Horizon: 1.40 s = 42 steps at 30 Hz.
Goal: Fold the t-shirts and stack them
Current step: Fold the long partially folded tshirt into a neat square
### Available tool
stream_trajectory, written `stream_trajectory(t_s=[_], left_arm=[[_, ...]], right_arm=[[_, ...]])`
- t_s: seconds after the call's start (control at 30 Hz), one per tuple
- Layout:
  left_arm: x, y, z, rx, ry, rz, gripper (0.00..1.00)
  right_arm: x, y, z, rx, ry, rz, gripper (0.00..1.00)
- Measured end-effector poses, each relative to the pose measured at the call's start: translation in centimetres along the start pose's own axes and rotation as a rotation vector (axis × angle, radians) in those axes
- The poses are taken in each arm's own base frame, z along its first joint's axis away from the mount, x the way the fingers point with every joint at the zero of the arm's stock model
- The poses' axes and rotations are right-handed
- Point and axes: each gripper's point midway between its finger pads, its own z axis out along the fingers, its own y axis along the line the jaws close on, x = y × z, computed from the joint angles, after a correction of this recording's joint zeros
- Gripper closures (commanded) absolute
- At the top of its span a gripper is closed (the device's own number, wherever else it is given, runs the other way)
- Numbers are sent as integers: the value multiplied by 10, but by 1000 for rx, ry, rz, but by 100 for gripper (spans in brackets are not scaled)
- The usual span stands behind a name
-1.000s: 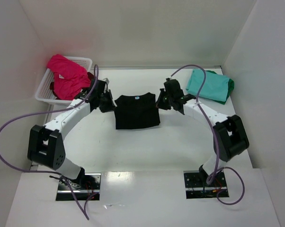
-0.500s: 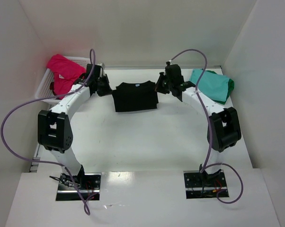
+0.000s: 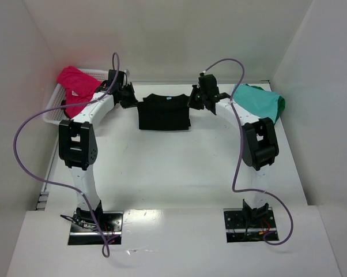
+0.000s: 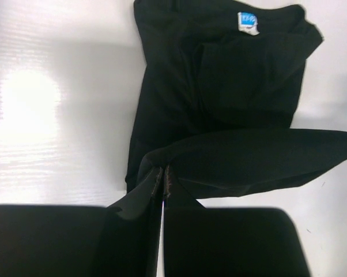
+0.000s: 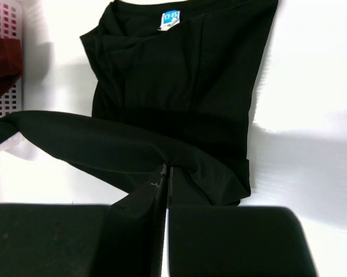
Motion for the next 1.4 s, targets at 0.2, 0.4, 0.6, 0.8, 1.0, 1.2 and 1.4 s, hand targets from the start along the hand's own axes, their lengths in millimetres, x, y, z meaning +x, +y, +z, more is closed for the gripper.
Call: stream_trajectory(t_s=[0.2,0.4,0.6,0.8,1.0,1.2,1.4], left_arm=[[4,-5,-3,27,3,23,100],[51,-10,-36,45,63,36,100],[104,-21,-85,94,88,66,100],[150,-39,-121,145,111,100,100],[196,-60,-155,206,147,135,100],[206,-70,-205,270,88,97,100],[191,-69,-230,265,3,72,100]], right_arm=[[4,2,-4,-18,6,1,100],[38,-8,-50,-22,39,17,100],[76,-2,-102,-61,26,30,100],[143,10,-130,-82,96,18,100],[171,19,-177,-127,75,39,100],[165,18,-223,-169,-3,102,100],[158,16,-232,-145,-31,100,100]])
